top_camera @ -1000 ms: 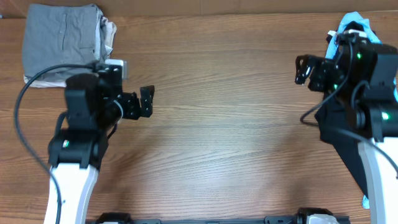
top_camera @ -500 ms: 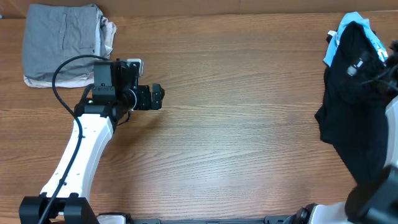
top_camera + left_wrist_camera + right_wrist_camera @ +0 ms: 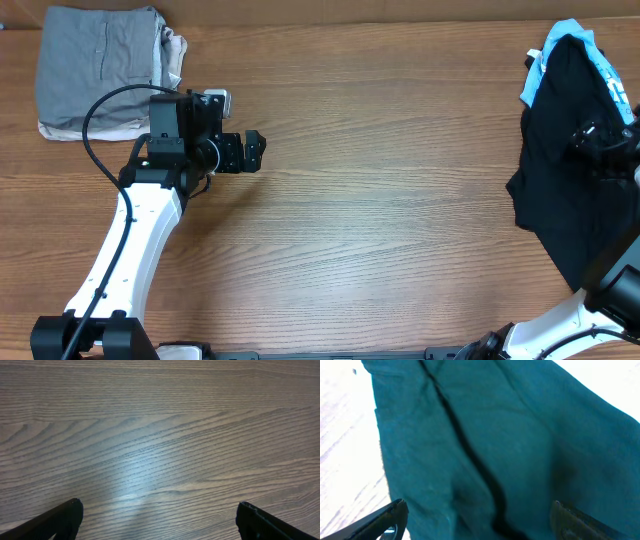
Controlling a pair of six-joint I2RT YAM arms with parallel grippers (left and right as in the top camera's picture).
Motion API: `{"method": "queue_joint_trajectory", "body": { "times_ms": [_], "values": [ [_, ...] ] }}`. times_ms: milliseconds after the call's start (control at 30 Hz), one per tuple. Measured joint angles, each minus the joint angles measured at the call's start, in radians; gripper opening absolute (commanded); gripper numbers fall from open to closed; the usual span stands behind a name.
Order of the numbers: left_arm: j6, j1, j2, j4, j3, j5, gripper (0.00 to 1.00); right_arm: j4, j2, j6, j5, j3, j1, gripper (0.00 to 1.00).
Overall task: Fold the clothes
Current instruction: 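Reach the right gripper to the black T-shirt and grasp it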
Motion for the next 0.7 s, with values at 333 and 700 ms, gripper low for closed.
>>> {"method": "queue_joint_trajectory", "body": {
  "times_ms": [333, 700],
  "values": [
    [0.000, 0.000, 0.000, 0.002, 0.000, 0.000, 1.00, 0.007, 0.051, -0.001, -0.028, 0.000, 0.018, 0.53],
    [0.003, 0.000, 0.000, 0.036, 0.001, 0.000, 0.73, 0.015, 0.051, 0.001, -0.021, 0.001, 0.055, 0.04]
  ]
}}
